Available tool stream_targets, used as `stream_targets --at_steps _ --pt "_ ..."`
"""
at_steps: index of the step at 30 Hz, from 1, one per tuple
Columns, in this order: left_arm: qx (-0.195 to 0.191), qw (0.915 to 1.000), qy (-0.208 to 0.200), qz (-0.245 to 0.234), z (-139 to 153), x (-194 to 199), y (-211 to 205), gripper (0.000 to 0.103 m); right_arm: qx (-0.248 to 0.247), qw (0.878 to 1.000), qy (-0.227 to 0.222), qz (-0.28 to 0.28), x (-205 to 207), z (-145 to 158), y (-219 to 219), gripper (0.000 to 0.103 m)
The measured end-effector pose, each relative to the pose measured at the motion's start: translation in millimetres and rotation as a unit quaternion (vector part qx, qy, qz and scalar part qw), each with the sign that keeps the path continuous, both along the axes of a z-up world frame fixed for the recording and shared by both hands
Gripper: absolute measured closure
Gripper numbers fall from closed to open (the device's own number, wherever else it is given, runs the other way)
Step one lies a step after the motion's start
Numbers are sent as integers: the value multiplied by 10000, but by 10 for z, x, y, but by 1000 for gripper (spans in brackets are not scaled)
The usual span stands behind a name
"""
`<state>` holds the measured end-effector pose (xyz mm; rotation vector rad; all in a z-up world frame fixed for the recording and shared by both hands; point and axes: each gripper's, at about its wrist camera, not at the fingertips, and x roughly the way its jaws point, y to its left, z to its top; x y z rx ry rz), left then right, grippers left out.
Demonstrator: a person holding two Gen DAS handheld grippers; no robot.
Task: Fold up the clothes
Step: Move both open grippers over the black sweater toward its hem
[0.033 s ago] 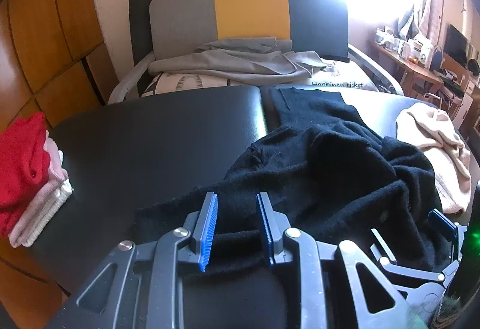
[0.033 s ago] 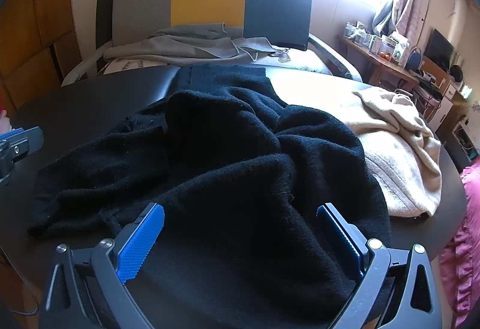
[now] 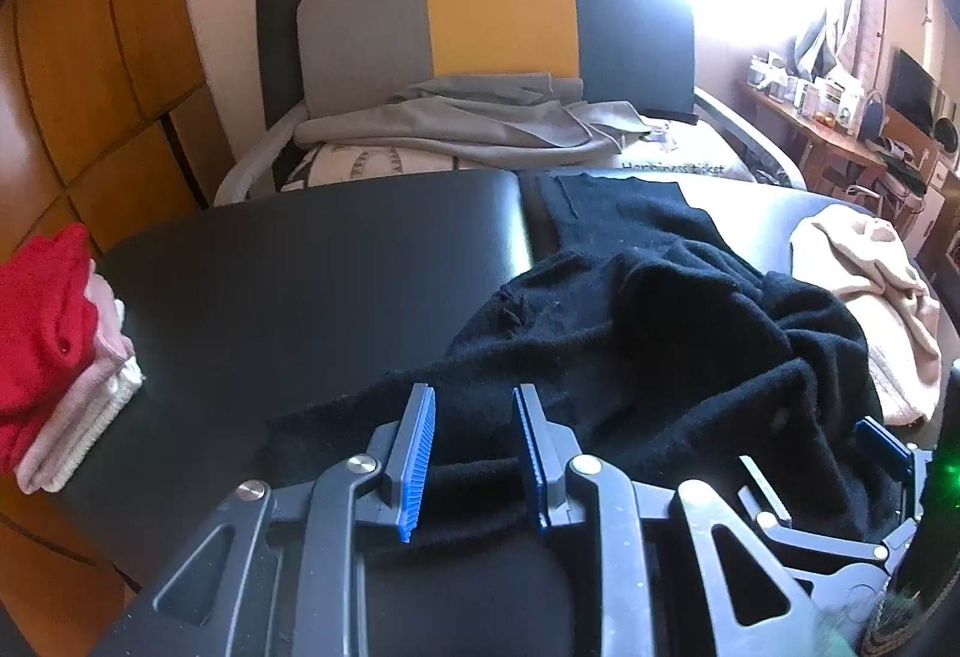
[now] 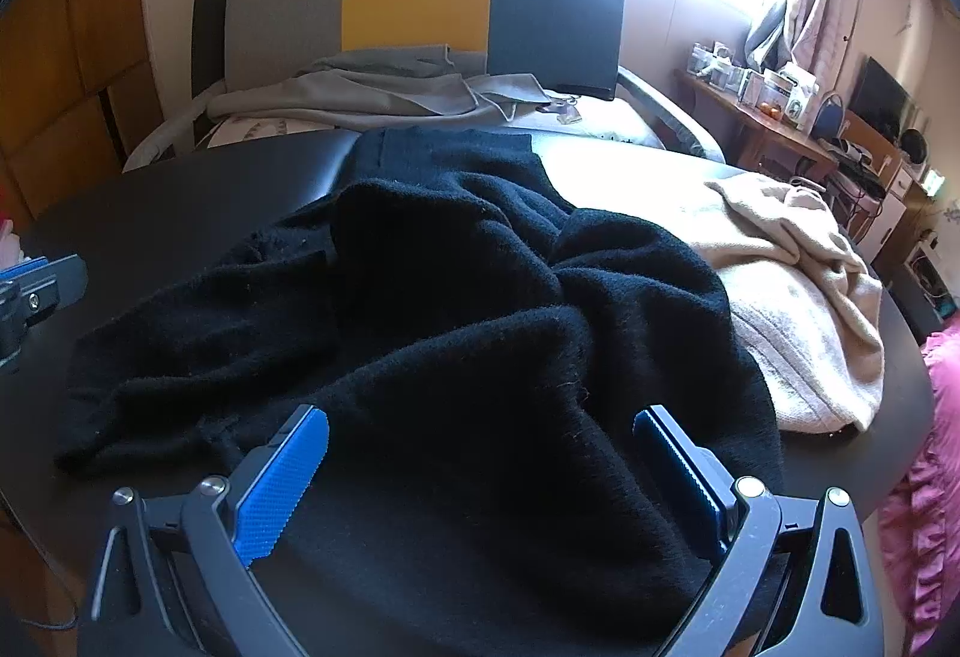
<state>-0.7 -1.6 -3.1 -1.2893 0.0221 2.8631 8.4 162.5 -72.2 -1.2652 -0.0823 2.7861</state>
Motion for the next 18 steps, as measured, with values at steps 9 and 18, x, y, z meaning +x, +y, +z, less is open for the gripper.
stream_targets --at_steps 9,18 --pt "988 9939 -345 -351 -181 -42 -92 77 42 10000 7 -80 -3 -47 -32 0" --pt "665 9969 -130 -403 -256 16 -46 77 179 9998 126 -24 15 -27 -1 0"
